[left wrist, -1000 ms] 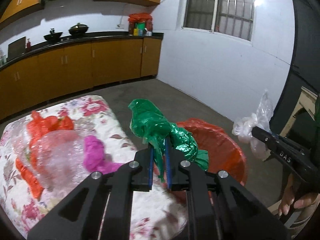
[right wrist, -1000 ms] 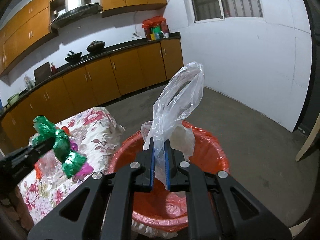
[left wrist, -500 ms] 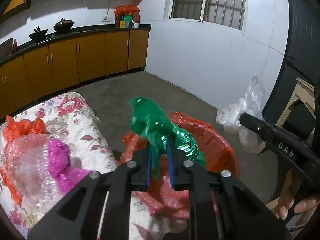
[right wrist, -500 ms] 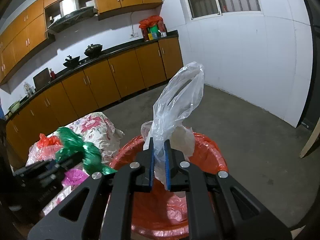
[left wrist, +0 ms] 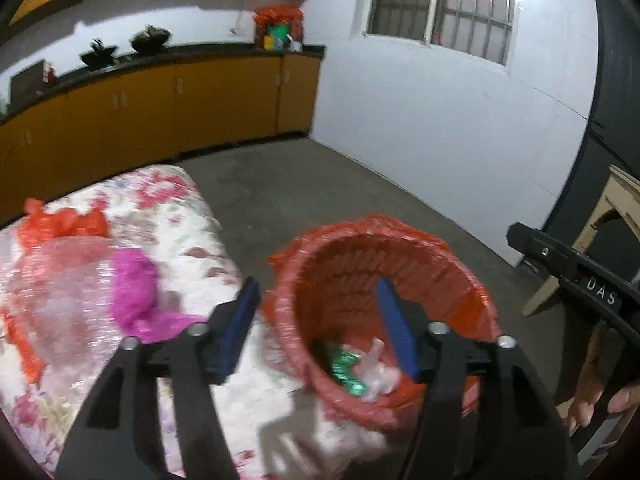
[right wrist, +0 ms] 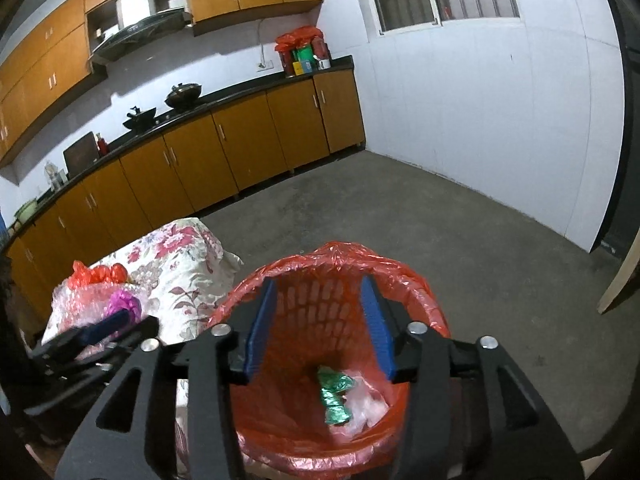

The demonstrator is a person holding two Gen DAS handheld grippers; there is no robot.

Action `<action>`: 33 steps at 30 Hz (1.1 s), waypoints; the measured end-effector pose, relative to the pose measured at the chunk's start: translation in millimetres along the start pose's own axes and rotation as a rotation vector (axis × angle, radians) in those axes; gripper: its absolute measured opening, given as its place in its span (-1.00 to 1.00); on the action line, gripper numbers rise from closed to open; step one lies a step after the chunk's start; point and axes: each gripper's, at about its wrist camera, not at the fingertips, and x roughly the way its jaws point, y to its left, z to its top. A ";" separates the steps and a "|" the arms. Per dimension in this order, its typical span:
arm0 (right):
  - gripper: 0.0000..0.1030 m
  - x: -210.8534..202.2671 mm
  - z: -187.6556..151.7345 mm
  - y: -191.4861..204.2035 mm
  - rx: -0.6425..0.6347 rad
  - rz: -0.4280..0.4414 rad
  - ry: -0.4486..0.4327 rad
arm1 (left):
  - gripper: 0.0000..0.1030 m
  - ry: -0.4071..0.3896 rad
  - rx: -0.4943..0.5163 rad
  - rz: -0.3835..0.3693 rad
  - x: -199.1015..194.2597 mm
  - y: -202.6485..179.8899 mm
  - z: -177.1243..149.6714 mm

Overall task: Collect trash
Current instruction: 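Carry both bags over the red basket and open both tools to drop them, then grasp the pink plastic bag with the right tool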

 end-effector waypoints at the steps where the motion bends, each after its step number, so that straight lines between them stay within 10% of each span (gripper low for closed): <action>1: -0.06 -0.4 -1.0 2.1 -0.009 0.003 0.002 | 0.34 -0.016 0.004 0.023 -8.2 5.2 -3.8; 19: 0.17 31.2 -23.9 136.2 -0.202 0.220 0.100 | 0.69 -0.124 -0.140 0.474 -102.0 134.4 -55.1; 33: 0.16 106.6 -54.2 233.2 -0.256 0.323 0.255 | 0.69 -0.128 -0.263 0.525 -118.9 198.8 -80.4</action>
